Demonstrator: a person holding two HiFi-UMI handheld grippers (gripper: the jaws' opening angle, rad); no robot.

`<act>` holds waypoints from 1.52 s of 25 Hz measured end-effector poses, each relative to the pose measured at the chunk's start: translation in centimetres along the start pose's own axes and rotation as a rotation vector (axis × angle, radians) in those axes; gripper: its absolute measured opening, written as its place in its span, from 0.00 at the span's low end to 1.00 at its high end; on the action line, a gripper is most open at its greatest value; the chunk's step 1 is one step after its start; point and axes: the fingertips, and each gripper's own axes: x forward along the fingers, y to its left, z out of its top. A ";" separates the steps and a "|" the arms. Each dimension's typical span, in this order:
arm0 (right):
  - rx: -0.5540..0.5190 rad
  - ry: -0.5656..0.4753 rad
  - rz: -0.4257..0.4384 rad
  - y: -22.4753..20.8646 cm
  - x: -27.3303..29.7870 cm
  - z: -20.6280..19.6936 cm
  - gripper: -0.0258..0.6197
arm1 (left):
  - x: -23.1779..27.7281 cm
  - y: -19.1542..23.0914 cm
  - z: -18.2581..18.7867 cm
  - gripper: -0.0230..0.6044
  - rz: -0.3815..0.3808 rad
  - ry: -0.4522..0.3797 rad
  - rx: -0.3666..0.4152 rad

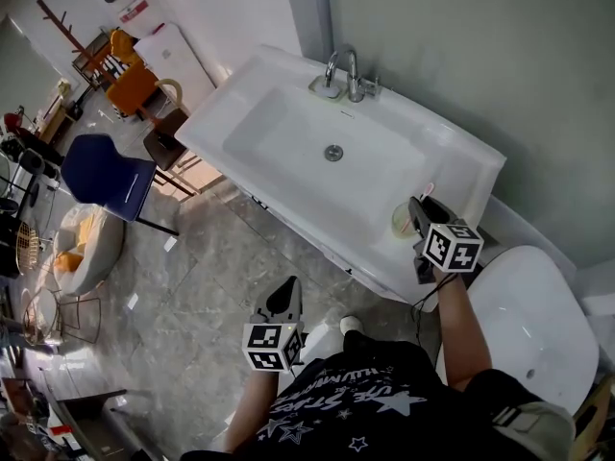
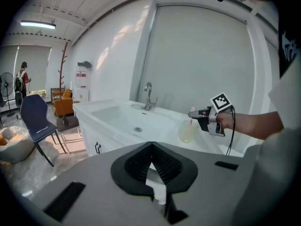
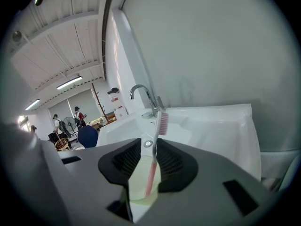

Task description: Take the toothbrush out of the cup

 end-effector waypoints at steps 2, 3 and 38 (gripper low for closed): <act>-0.010 -0.001 -0.021 -0.2 0.0 0.1 0.15 | 0.0 0.3 -0.4 0.06 0.004 0.004 0.007; -0.013 -0.003 -0.031 -0.4 -0.1 0.1 0.11 | 0.0 0.3 -0.5 0.06 0.004 0.006 0.007; -0.122 -0.296 0.056 11.1 -16.7 3.7 0.09 | -15.9 -1.2 -3.3 0.06 -0.007 -0.137 0.033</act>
